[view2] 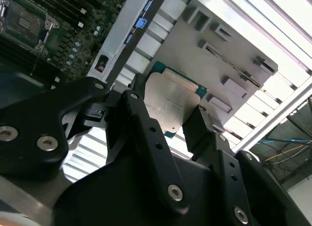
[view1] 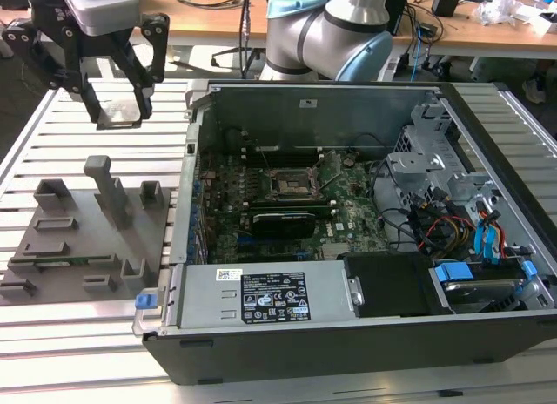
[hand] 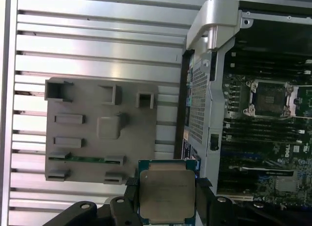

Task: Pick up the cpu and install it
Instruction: 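Pick up the cpu and move it towards the insertion slot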

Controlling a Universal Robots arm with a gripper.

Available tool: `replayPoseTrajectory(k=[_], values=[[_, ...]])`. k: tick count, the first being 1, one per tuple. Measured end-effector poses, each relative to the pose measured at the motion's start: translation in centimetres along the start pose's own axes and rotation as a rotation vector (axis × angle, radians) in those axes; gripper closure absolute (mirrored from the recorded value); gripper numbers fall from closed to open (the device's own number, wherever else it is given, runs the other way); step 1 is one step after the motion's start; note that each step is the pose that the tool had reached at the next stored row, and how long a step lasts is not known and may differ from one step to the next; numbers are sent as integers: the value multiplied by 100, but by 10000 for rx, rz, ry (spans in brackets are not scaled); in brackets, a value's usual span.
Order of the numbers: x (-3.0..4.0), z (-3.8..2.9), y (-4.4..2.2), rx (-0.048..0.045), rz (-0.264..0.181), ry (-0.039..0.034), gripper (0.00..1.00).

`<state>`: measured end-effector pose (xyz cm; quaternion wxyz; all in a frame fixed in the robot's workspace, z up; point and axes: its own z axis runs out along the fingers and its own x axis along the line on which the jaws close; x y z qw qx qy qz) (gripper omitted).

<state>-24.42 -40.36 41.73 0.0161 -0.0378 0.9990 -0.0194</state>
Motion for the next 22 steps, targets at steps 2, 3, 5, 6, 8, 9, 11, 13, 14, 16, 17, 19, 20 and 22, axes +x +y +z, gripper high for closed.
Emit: replayPoseTrajectory(k=[2,3,5,6,8,9,11,13,14,16,17,19,20,22], values=[[-92,4,-7,0,-1,-1,45],[-137,6,-10,-1,1,-2,45],[-225,10,-14,0,1,-1,45],[-255,11,-15,0,0,0,45],[-317,15,-19,-1,0,-2,45],[-346,16,-20,-1,1,-1,45],[-404,20,-23,-1,1,-1,45],[-468,23,-27,0,-1,-1,45],[-491,25,-28,0,-2,-1,45],[-590,32,-33,-1,1,-1,45],[-621,34,-35,-1,0,-1,45],[-678,39,-37,-1,-2,-1,45],[-699,42,-37,-1,0,-2,45],[-767,58,-34,0,1,0,45]])
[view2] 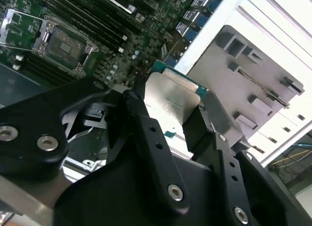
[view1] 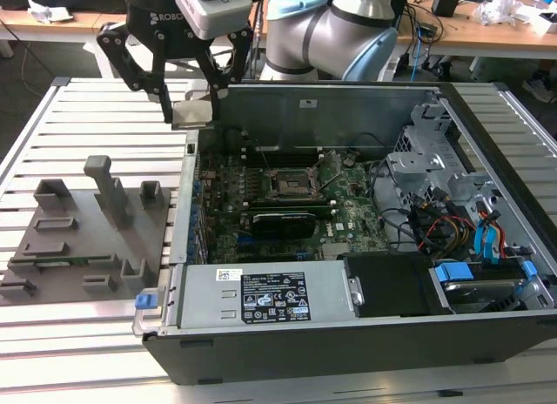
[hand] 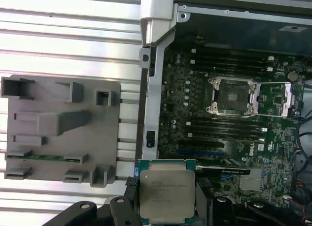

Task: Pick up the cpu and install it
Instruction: 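Pick up the cpu and move it towards the insertion slot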

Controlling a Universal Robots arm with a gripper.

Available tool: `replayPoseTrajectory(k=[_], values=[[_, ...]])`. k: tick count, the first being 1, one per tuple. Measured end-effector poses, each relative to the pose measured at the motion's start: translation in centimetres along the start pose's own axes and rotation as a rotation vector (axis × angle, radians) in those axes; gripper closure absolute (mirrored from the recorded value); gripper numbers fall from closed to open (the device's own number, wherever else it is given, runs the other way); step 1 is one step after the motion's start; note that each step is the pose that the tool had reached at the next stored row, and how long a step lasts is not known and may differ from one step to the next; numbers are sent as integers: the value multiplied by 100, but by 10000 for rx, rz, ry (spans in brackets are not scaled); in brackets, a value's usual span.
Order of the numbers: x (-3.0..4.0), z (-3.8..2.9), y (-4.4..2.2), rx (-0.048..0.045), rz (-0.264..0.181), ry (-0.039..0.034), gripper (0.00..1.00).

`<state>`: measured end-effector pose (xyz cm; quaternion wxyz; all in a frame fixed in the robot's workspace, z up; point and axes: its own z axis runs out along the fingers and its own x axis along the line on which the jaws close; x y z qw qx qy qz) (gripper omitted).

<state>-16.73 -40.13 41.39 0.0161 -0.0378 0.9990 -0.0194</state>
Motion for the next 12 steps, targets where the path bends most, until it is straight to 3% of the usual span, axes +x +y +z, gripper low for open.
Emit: replayPoseTrajectory(k=[3,12], values=[[-133,50,21,0,0,-1,45],[-357,129,74,-1,0,-1,45]])
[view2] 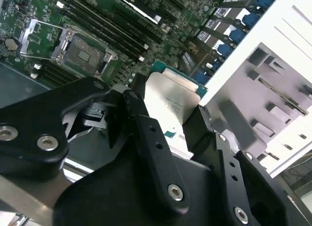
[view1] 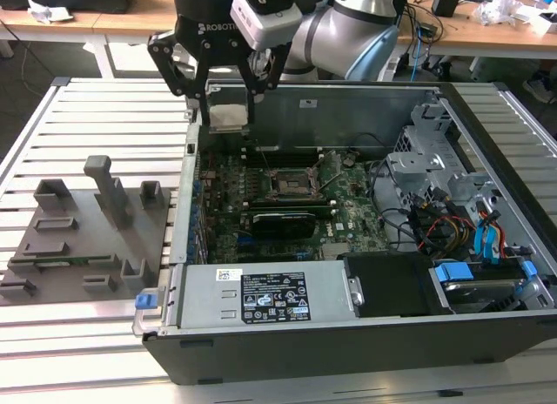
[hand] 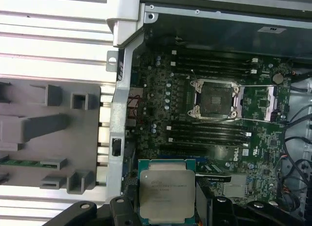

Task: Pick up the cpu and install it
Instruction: 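Pick up the cpu and move it towards the insertion slot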

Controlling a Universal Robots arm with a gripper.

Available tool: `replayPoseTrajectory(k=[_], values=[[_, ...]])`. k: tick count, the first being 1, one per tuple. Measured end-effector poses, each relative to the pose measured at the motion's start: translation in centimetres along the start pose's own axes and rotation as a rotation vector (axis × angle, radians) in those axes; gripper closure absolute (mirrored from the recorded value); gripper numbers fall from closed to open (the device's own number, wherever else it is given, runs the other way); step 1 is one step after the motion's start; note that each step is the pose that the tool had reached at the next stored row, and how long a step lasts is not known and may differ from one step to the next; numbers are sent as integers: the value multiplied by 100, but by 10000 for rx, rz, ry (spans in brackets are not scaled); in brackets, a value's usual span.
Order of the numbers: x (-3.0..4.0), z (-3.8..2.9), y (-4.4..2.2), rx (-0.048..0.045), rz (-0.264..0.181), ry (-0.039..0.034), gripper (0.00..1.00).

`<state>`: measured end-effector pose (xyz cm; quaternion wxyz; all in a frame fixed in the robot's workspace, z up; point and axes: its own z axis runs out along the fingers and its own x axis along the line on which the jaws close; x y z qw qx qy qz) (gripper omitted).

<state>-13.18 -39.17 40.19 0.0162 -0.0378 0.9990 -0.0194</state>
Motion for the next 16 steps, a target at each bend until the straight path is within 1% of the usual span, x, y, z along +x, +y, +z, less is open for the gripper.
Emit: replayPoseTrajectory(k=[2,5,7,11,14,16], values=[[-40,15,8,1,0,1,45],[-129,49,25,0,-1,1,45],[-165,64,33,0,-1,1,45],[-305,133,82,0,0,0,45],[-384,178,116,1,-1,1,45],[-408,194,128,0,0,0,45]])
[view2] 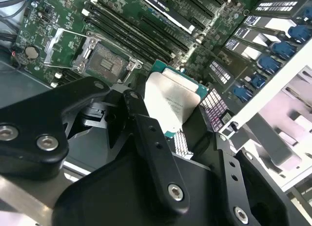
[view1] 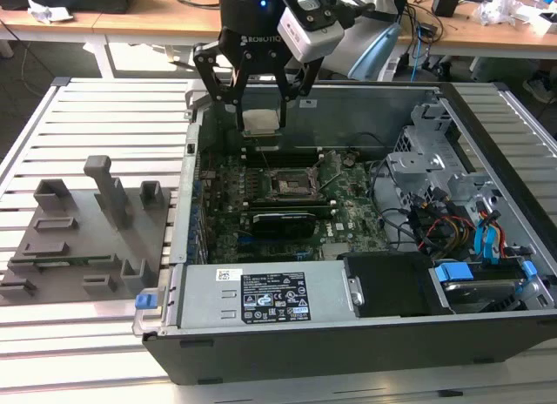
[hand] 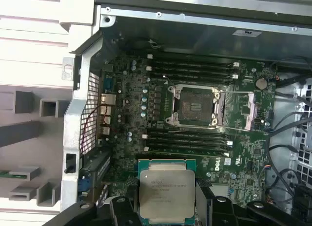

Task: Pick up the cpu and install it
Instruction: 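Pick up the cpu and move it towards the insertion slot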

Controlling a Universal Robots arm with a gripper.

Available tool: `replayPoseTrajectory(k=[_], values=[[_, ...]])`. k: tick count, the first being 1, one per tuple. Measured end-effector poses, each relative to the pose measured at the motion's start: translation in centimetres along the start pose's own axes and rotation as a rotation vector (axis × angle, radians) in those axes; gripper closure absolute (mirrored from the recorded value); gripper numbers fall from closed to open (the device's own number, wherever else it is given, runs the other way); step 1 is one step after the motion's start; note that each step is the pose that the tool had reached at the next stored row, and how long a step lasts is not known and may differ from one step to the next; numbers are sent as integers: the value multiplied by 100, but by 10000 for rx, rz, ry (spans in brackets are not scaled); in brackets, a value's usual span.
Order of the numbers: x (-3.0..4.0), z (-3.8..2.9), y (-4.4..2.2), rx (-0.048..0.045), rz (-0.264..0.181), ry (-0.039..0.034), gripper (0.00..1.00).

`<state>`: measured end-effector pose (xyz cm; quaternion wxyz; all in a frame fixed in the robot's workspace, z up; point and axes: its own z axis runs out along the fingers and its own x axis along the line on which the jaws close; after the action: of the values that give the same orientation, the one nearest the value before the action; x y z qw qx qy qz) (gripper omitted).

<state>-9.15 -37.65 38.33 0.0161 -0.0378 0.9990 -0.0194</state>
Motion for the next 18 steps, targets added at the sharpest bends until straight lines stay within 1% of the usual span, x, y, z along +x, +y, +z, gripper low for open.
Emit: replayPoseTrajectory(k=[12,16,18], values=[[-201,129,104,2,0,1,45],[-287,185,149,0,0,0,45],[-317,205,165,1,-1,1,45]])
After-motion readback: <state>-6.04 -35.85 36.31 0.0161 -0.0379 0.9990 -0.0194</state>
